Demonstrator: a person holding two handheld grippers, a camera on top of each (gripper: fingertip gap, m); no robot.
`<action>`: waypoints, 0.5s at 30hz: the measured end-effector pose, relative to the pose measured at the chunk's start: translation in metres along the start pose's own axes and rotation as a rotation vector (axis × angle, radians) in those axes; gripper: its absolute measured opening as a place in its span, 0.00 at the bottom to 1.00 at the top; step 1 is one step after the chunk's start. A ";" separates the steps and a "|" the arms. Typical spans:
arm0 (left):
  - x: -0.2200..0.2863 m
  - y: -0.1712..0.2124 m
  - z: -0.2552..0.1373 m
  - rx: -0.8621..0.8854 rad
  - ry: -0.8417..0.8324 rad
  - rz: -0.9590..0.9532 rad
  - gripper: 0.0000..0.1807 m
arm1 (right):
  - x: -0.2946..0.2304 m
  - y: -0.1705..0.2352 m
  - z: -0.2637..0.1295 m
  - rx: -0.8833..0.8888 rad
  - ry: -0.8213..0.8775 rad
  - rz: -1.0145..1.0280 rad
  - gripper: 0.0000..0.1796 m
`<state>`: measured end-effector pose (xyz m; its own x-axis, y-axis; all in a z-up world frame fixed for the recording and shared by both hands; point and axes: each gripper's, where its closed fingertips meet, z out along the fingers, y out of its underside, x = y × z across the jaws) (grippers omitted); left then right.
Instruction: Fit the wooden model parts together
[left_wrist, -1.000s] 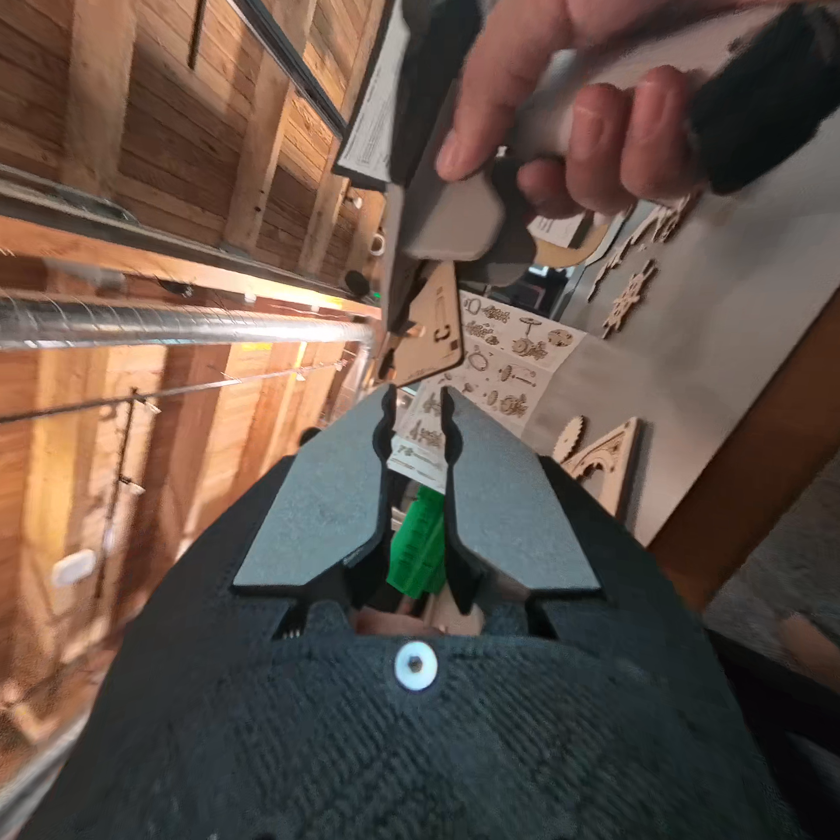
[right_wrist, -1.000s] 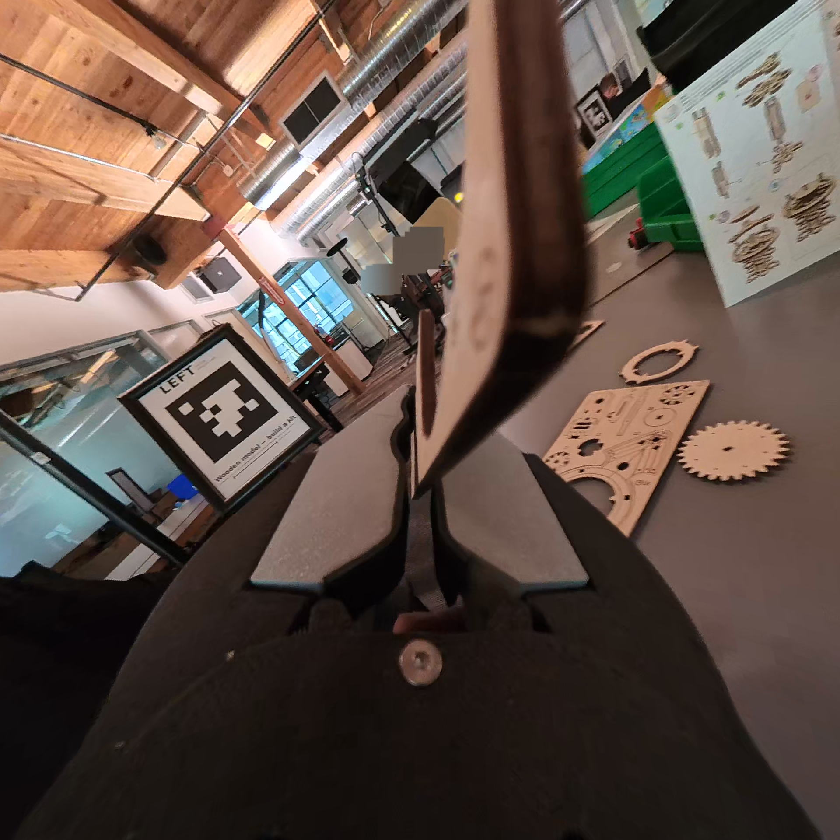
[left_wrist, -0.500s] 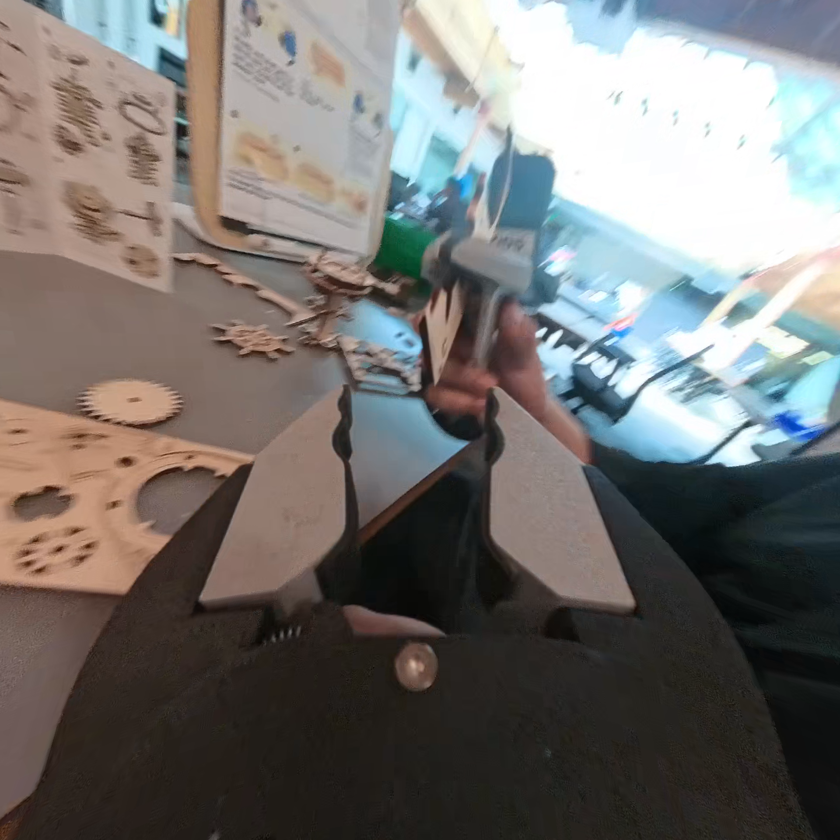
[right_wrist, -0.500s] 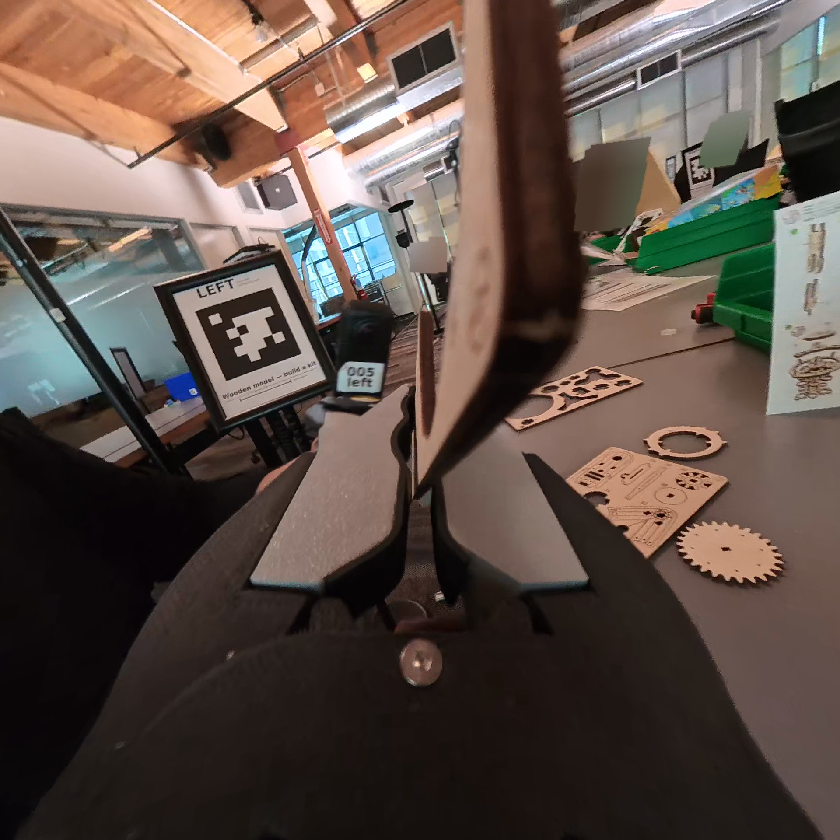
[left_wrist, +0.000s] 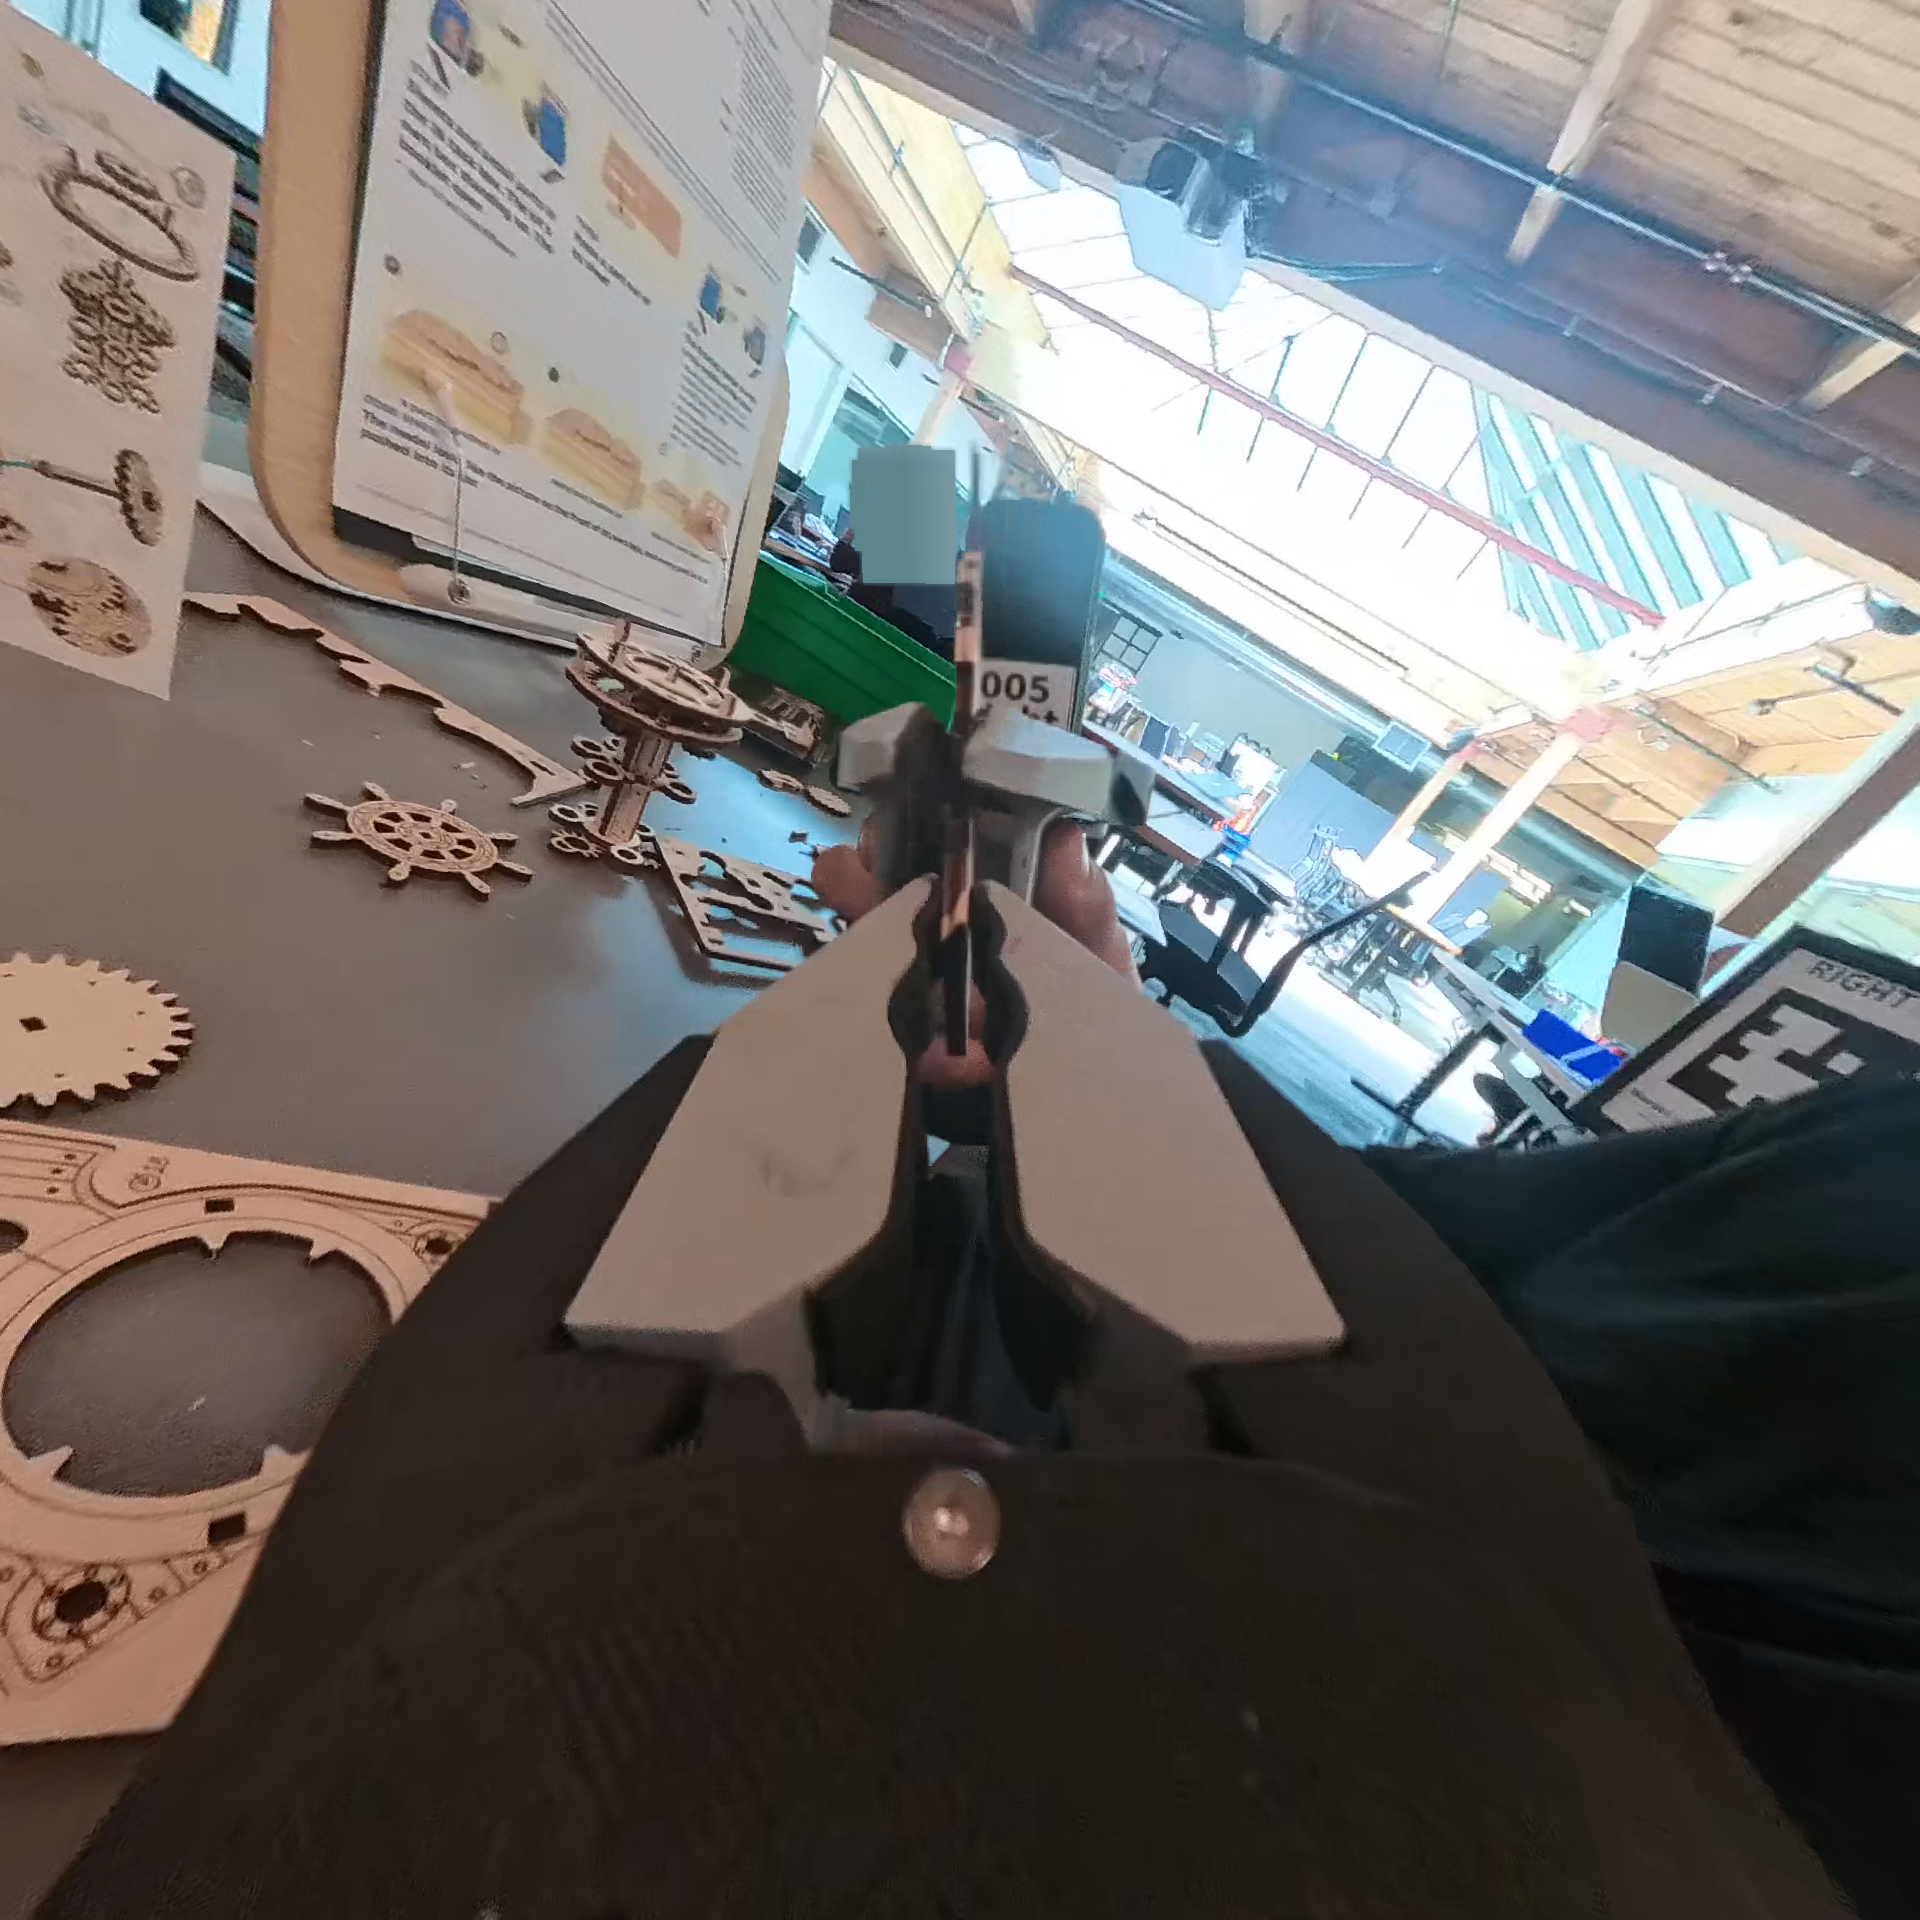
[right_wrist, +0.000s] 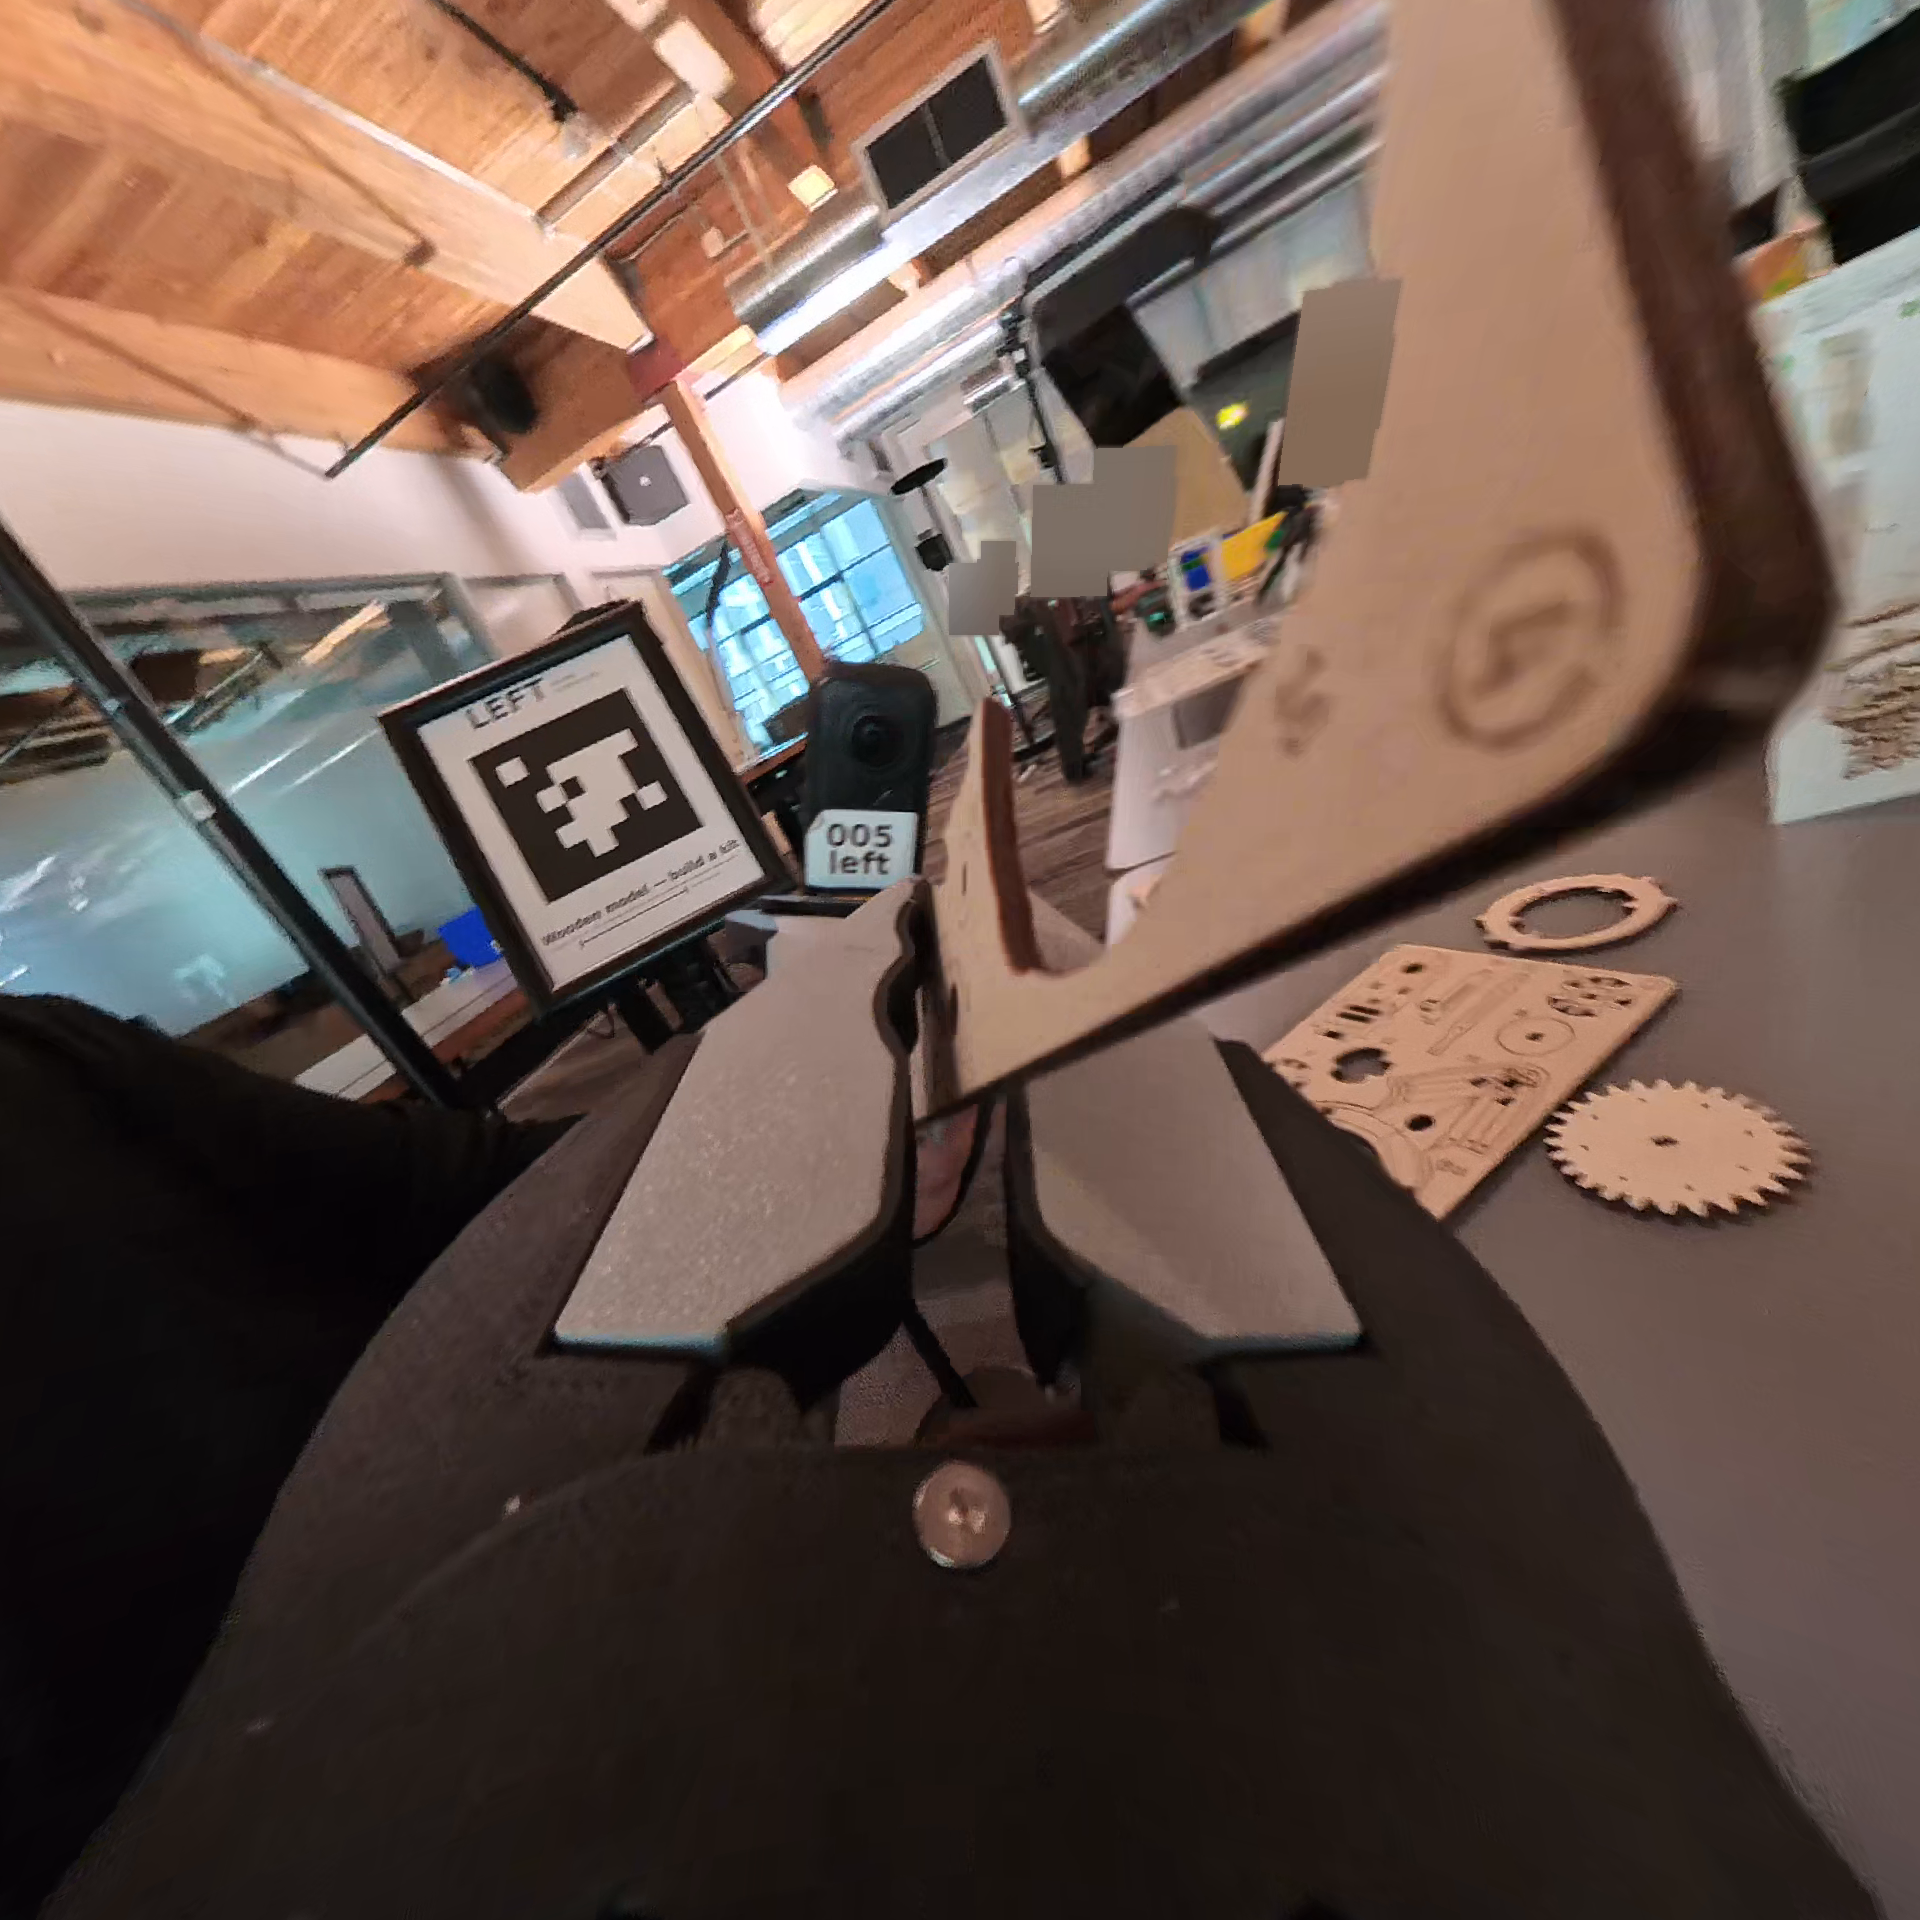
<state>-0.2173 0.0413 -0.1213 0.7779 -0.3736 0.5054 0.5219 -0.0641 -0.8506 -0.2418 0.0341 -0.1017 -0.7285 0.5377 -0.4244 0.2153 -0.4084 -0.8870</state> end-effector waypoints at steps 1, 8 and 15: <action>-0.003 -0.004 0.001 0.026 -0.015 -0.007 0.01 | 0.005 -0.003 -0.004 0.018 0.034 0.003 0.10; -0.014 -0.009 -0.004 0.097 -0.036 -0.081 0.02 | 0.018 -0.016 -0.030 0.078 0.082 0.016 0.02; -0.018 -0.011 -0.014 -0.133 -0.094 0.082 0.23 | 0.007 -0.005 -0.032 -0.030 0.049 -0.071 0.00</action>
<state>-0.2421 0.0355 -0.1237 0.8485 -0.2943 0.4397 0.4096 -0.1609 -0.8980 -0.2270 0.0632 -0.1057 -0.7104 0.5999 -0.3681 0.1845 -0.3460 -0.9199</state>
